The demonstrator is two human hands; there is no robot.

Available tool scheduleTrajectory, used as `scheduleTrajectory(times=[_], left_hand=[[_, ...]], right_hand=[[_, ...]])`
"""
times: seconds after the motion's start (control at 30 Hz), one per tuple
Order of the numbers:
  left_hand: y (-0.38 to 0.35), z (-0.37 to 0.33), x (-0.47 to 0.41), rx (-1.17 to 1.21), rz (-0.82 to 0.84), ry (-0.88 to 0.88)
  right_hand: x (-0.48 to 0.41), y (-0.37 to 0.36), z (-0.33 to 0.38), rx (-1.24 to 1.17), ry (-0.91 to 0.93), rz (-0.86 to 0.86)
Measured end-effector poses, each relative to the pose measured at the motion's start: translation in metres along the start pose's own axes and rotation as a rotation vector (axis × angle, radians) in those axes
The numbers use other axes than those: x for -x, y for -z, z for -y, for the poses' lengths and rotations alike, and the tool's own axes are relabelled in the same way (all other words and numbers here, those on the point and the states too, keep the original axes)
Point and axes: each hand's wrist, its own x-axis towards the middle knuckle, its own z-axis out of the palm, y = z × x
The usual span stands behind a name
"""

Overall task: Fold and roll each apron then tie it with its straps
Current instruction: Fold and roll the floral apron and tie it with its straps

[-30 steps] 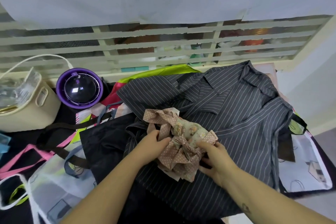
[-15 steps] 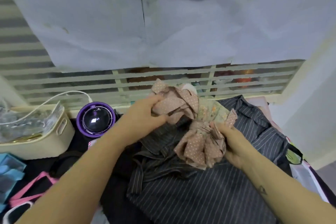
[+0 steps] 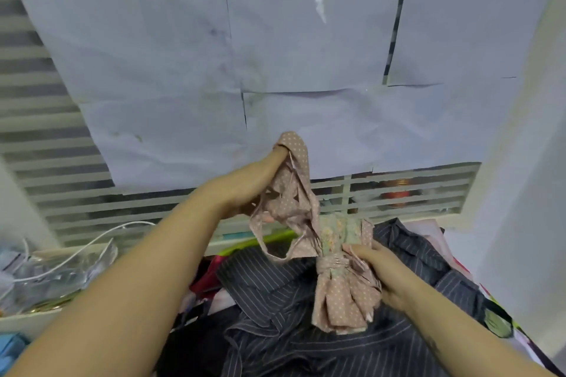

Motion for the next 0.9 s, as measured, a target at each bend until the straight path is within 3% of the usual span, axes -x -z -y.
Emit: scheduleTrajectory(times=[0.07, 0.2, 0.33, 0.4, 0.47, 0.53, 0.57, 0.63, 0.77, 0.9], left_hand=[[0.008, -0.006, -0.004, -0.012, -0.009, 0.038], [0.020, -0.017, -0.010, 0.221, -0.073, -0.008], [0.035, -0.005, -0.009, -0.257, -0.012, 0.034], [0.040, -0.001, -0.007, -0.347, 0.106, 0.060], [0.041, -0.002, -0.008, -0.087, 0.172, -0.056], [0.041, -0.003, -0.011, 0.343, 0.166, -0.187], [0.040, -0.004, -0.012, 0.428, 0.142, -0.246], [0.039, -0.005, -0.018, 0.318, 0.050, -0.303], [0.040, -0.008, -0.023, -0.267, -0.119, -0.267], [0.034, -0.003, -0.034, -0.255, -0.349, -0.276]], right_hand=[[0.000, -0.001, 0.002, 0.025, 0.004, 0.006], [-0.003, -0.005, 0.003, -0.138, 0.085, -0.053], [-0.006, -0.005, 0.009, -0.199, 0.297, -0.236], [-0.006, -0.007, 0.014, -0.167, 0.399, -0.307], [-0.005, -0.008, 0.018, -0.157, 0.472, -0.341], [-0.003, -0.009, 0.021, -0.129, 0.518, -0.370], [-0.001, -0.010, 0.022, -0.099, 0.533, -0.376], [0.002, -0.012, 0.022, -0.068, 0.555, -0.384], [-0.003, -0.007, 0.019, -0.024, 0.618, -0.460], [0.000, -0.005, 0.027, 0.017, 0.687, -0.485]])
